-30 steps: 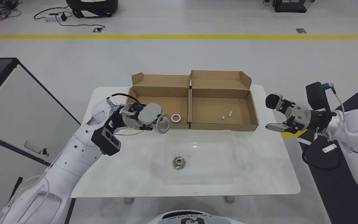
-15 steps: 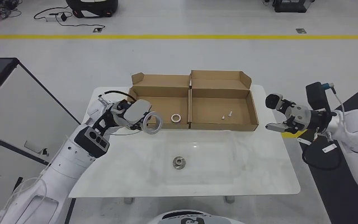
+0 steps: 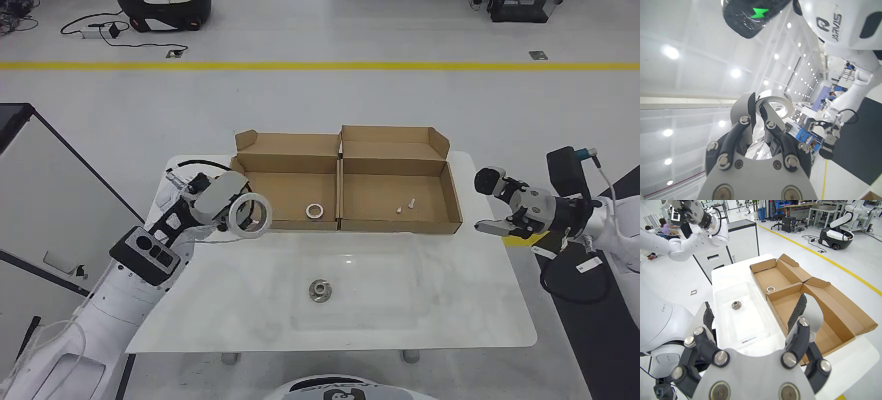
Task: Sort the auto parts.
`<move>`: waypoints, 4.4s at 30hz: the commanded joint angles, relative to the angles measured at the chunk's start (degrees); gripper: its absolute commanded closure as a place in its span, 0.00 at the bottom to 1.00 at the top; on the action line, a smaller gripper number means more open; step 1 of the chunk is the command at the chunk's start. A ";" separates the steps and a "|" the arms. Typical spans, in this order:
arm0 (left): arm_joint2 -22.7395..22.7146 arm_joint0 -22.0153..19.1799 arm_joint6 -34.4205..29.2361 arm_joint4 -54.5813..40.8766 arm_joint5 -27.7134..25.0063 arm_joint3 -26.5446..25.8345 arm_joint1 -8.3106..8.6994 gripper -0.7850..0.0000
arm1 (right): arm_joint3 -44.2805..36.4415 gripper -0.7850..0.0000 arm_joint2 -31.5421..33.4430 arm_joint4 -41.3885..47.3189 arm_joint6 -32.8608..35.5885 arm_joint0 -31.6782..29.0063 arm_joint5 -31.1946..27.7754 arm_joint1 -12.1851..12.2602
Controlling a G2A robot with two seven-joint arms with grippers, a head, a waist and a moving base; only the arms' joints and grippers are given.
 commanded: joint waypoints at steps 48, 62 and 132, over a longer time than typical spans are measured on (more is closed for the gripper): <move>-8.48 3.92 -0.04 -9.97 -6.75 -7.12 -7.16 1.00 | 0.00 0.00 0.00 -0.01 0.00 0.00 0.00 0.00; -9.32 3.50 -0.04 6.16 -7.42 -3.91 -7.08 1.00 | 0.00 0.00 0.00 -0.01 0.00 0.00 0.00 0.00; -5.51 -5.83 -46.94 16.24 -21.81 -0.37 -7.51 1.00 | 0.00 0.00 0.00 -0.01 0.00 0.00 0.00 0.00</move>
